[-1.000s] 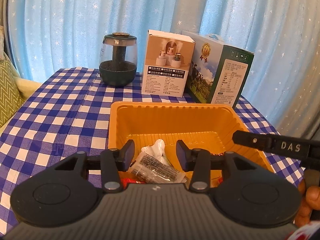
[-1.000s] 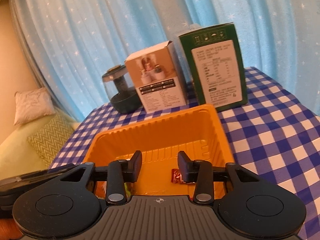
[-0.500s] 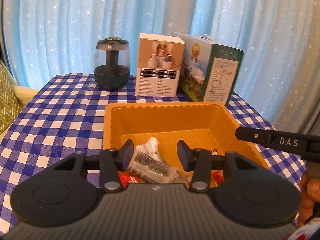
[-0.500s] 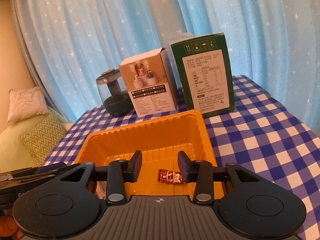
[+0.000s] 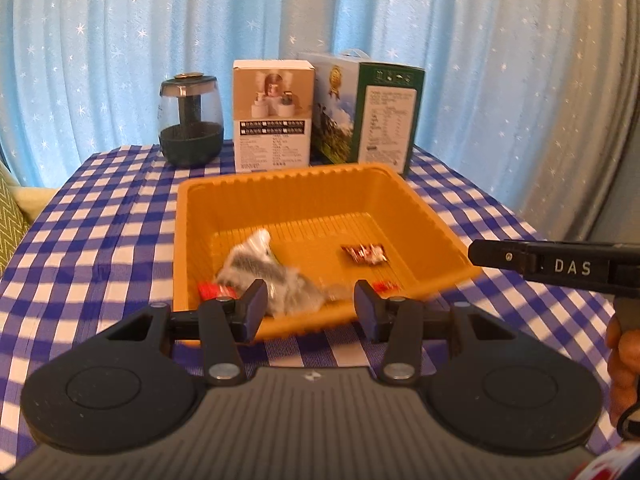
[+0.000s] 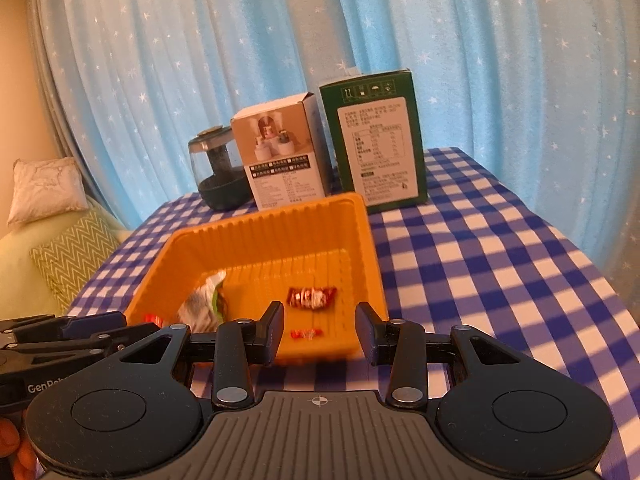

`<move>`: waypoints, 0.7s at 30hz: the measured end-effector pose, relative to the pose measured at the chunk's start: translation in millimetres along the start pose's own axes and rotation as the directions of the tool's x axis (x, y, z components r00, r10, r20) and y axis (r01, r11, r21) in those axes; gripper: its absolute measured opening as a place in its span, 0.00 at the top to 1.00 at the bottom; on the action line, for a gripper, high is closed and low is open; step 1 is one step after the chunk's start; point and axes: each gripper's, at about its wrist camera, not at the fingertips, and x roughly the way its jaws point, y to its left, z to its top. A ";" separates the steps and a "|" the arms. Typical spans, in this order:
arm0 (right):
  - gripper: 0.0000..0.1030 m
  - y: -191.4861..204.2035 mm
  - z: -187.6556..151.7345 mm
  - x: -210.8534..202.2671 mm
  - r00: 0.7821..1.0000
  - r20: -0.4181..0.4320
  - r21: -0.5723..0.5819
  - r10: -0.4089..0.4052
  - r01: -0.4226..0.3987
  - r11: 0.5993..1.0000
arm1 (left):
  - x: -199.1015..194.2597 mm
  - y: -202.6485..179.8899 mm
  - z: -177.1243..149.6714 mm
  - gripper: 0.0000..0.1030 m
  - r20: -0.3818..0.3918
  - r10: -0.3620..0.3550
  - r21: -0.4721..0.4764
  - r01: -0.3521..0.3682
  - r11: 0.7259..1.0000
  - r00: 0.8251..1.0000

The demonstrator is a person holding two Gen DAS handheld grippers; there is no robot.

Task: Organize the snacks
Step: 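Move both grippers back from the tray toward the snack pile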

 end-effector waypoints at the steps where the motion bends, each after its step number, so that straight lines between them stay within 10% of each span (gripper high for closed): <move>1: 0.61 -0.2 -3.2 -4.0 1.000 -0.008 -0.002 -0.001 0.001 1.000 | -5.2 -1.4 -4.0 0.58 -0.001 -0.002 0.001 0.002 1.000 1.000; 21: 0.61 -10.9 -98.6 -88.0 0.992 -0.121 0.069 -0.041 0.050 0.996 | -80.1 -28.0 -109.7 0.54 -0.118 -0.044 -0.074 0.035 0.997 0.992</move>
